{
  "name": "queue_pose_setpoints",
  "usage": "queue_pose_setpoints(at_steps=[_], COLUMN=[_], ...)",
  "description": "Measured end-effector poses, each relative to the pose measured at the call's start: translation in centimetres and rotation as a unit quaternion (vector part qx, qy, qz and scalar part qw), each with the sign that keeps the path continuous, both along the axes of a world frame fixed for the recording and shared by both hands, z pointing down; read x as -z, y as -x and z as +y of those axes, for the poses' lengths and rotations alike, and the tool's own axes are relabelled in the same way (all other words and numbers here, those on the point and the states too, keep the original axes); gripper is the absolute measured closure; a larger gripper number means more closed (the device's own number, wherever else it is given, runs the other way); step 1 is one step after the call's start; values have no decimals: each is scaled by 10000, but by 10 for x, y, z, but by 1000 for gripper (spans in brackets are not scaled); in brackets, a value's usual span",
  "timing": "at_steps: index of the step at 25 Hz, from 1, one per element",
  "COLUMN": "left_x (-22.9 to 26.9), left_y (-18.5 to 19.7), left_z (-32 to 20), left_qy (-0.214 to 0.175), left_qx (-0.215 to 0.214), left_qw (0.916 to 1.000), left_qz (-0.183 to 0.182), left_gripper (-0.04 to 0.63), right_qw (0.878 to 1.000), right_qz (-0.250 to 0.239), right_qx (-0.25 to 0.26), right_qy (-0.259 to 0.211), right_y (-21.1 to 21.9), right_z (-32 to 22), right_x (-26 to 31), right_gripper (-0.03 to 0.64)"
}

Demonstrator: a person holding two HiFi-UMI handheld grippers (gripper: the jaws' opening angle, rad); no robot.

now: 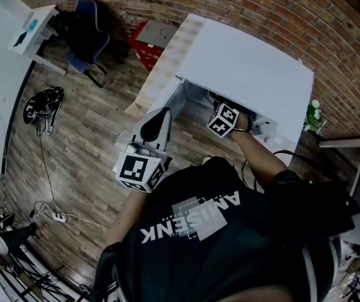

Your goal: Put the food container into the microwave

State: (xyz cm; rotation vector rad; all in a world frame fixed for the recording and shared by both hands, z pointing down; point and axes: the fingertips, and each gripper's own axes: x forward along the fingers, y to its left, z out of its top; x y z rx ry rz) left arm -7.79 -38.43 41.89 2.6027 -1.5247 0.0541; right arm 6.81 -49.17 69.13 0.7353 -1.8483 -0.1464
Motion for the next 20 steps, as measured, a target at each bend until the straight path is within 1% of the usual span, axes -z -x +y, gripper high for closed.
queue_pose_setpoints(at_steps=[3, 4, 6, 7, 9, 17, 20], left_x=[1, 0, 1, 3, 5, 13, 16], left_y=[0, 1, 2, 2, 3, 12, 17], left_z=[2, 3, 5, 7, 11, 36, 47], left_qy=[-7, -1, 19, 27, 23, -61, -112], left_qx=[-33, -48, -97, -125, -156, -358, -450], left_qw=[10000, 10000, 9999, 9999, 9999, 9993, 9989], left_qz=[-13, -21, -41, -53, -65, -78, 59], left_gripper=[583, 583, 583, 583, 583, 583, 583], right_qw=[10000, 9999, 9998, 9997, 9994, 9969, 9957], right_qz=[33, 31, -9, -20, 7, -109, -203], right_qx=[6, 6, -15, -32, -54, -345, -485], right_qy=[-85, -121, -175, -222, -342, -706, -767], right_y=[-1, -1, 0, 0, -2, -2, 2], right_z=[1, 1, 3, 4, 8, 37, 51], right_x=[1, 3, 6, 7, 11, 37, 48], right_gripper=[570, 557, 481, 461, 443, 430, 430])
